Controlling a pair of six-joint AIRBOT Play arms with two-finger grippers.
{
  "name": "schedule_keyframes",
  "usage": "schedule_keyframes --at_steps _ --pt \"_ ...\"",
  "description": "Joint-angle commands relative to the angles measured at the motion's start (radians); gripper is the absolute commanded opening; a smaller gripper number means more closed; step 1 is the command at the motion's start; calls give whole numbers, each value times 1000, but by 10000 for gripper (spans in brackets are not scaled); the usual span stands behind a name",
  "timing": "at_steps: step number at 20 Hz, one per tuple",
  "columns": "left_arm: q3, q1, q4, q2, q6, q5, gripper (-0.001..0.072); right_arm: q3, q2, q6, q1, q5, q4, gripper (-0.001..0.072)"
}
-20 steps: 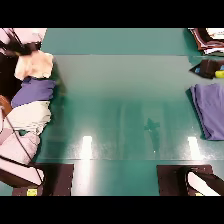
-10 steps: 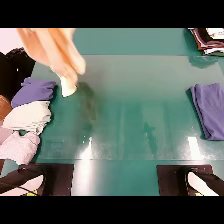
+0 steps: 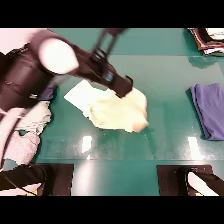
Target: Fold the shirts.
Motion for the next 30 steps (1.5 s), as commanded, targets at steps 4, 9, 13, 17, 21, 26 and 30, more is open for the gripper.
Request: schedule_keyframes --at_steps 4,9,13,17,21,26,30 --pt "-13 161 102 16 -2 -132 596 2 1 0 1 58 0 16" --pt "-174 486 100 100 -12 -206 596 2 1 0 1 56 0 16" --pt "-518 623 5 124 -11 -117 596 2 -1 0 1 55 0 15" --pt "-783 646 -147 124 -11 69 596 2 -3 0 1 48 0 16" --pt "-901 646 -300 124 -8 214 596 2 -5 0 1 47 0 15" --pt "-970 646 -439 121 -8 388 596 2 -41 1 1 61 10 15" --pt "-970 646 -513 66 -8 439 596 2 -55 1 1 84 9 15"
